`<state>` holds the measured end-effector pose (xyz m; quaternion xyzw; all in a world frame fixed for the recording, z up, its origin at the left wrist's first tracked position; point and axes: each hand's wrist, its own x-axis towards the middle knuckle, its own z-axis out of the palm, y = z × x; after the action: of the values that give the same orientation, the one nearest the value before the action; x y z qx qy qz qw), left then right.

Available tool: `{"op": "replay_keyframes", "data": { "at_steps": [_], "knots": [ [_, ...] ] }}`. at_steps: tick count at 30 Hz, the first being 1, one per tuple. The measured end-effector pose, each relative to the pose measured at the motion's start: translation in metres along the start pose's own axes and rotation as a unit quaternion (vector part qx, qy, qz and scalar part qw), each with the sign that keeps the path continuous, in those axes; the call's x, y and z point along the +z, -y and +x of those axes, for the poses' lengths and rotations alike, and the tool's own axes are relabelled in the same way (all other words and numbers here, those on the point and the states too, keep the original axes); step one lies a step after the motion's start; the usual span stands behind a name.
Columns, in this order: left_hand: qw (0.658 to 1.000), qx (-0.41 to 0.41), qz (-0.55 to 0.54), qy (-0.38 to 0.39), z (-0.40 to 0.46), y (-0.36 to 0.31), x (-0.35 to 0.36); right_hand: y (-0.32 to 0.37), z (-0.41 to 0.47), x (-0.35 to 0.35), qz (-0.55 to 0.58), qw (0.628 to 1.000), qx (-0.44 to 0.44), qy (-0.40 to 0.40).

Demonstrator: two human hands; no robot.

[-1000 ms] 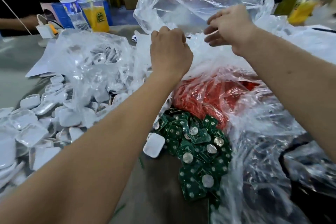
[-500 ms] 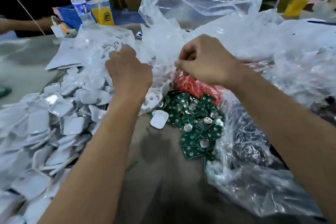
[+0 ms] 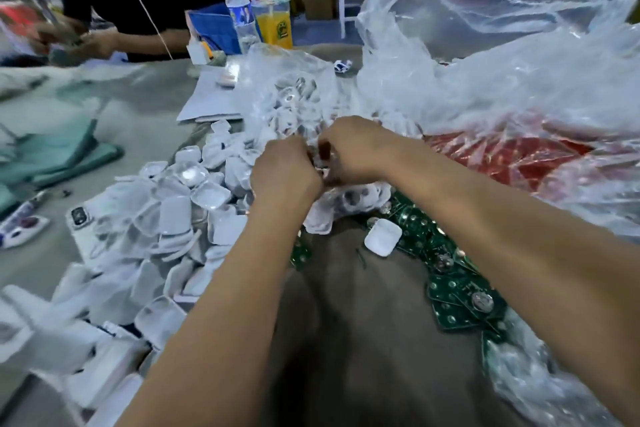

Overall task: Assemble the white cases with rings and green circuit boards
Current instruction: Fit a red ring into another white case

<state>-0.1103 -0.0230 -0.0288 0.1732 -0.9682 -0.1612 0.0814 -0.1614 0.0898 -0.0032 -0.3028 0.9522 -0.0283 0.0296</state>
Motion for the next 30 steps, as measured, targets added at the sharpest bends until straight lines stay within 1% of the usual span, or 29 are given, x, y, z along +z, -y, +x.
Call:
{"op": "replay_keyframes", "data": {
  "at_steps": [2, 5, 6, 8, 10, 13, 15, 16, 18, 20, 21, 23, 25, 27, 30],
  "knots": [
    [1.000, -0.006, -0.004, 0.002, 0.002, 0.001, 0.002, 0.001, -0.001, -0.001, -0.016, 1.000, -0.019, 0.002],
    [1.000, -0.008, -0.006, 0.020, 0.002, 0.002, 0.005, -0.002, -0.009, 0.001, -0.028, 0.996, -0.063, -0.058],
    [1.000, -0.007, -0.004, 0.019, 0.002, 0.002, 0.007, -0.002, -0.013, 0.001, -0.036, 0.994, -0.077, -0.065],
    [1.000, 0.008, -0.002, -0.004, 0.000, 0.002, 0.010, -0.001, -0.020, 0.003, -0.056, 0.995, -0.083, -0.019],
    [0.999, 0.030, -0.011, -0.020, -0.004, 0.000, 0.011, -0.003, -0.024, 0.004, -0.068, 0.995, -0.062, 0.038],
    [0.999, 0.047, -0.014, 0.014, -0.009, -0.003, 0.007, -0.008, -0.028, -0.002, -0.097, 0.990, -0.038, 0.096],
    [0.997, 0.067, -0.007, 0.048, -0.009, -0.006, 0.002, -0.009, -0.029, -0.004, -0.108, 0.988, -0.021, 0.110],
    [0.995, 0.077, 0.007, 0.067, -0.008, -0.006, -0.001, -0.009, -0.028, -0.003, -0.097, 0.990, -0.016, 0.100],
    [0.991, 0.083, 0.033, 0.102, -0.006, -0.006, -0.010, -0.013, -0.027, -0.001, -0.053, 0.997, -0.008, 0.055],
    [0.988, 0.080, 0.030, 0.125, -0.005, -0.005, -0.020, -0.013, -0.027, 0.001, -0.019, 1.000, -0.010, 0.020],
    [0.988, 0.081, 0.021, 0.129, -0.005, -0.005, -0.024, -0.012, -0.028, 0.002, -0.015, 1.000, -0.019, 0.021],
    [0.990, 0.074, 0.005, 0.123, -0.007, -0.005, -0.030, -0.009, -0.028, 0.009, -0.023, 0.999, -0.044, 0.019],
    [0.992, 0.067, -0.005, 0.111, -0.010, -0.006, -0.033, -0.005, -0.029, 0.016, -0.020, 0.998, -0.049, -0.017],
    [0.992, 0.066, -0.017, 0.108, -0.010, -0.005, -0.033, -0.004, -0.029, 0.020, 0.026, 0.998, -0.044, -0.037],
    [0.992, 0.052, -0.069, 0.091, -0.010, -0.002, -0.030, -0.001, -0.029, 0.020, 0.136, 0.990, -0.026, -0.023]
  ]
}}
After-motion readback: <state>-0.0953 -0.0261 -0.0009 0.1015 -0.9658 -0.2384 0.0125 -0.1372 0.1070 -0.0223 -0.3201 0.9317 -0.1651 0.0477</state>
